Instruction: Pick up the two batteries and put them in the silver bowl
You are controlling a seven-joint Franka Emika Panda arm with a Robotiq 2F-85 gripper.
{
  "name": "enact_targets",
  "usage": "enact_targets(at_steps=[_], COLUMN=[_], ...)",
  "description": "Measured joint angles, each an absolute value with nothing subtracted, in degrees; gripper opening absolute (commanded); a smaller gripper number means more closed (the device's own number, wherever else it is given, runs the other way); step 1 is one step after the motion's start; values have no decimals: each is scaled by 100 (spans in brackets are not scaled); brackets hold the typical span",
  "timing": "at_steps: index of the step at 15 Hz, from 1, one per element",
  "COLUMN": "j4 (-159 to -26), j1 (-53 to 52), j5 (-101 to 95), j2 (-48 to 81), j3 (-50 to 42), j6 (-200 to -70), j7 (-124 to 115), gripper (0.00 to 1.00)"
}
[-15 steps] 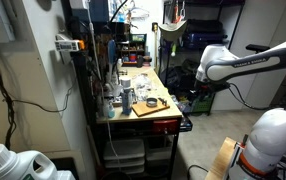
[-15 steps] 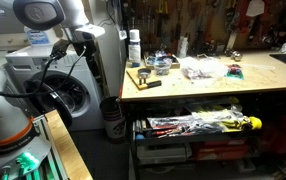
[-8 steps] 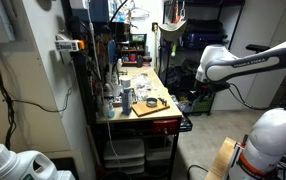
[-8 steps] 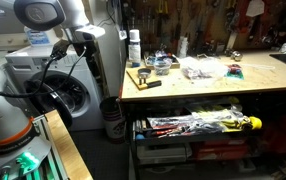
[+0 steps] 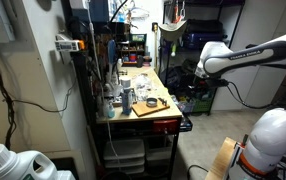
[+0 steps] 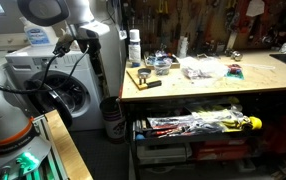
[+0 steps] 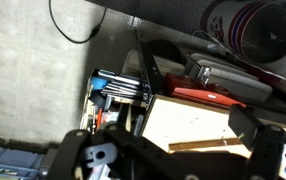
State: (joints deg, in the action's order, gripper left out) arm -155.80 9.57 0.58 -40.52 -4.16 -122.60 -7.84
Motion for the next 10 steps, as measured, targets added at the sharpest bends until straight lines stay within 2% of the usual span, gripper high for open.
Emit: enact_targets(at_steps=[10], j4=[-13036], j1=[1057], j5=[1345], j2=[-1267], j3=[-1113], j6=[-11440], j7=[-1431], gripper=[100])
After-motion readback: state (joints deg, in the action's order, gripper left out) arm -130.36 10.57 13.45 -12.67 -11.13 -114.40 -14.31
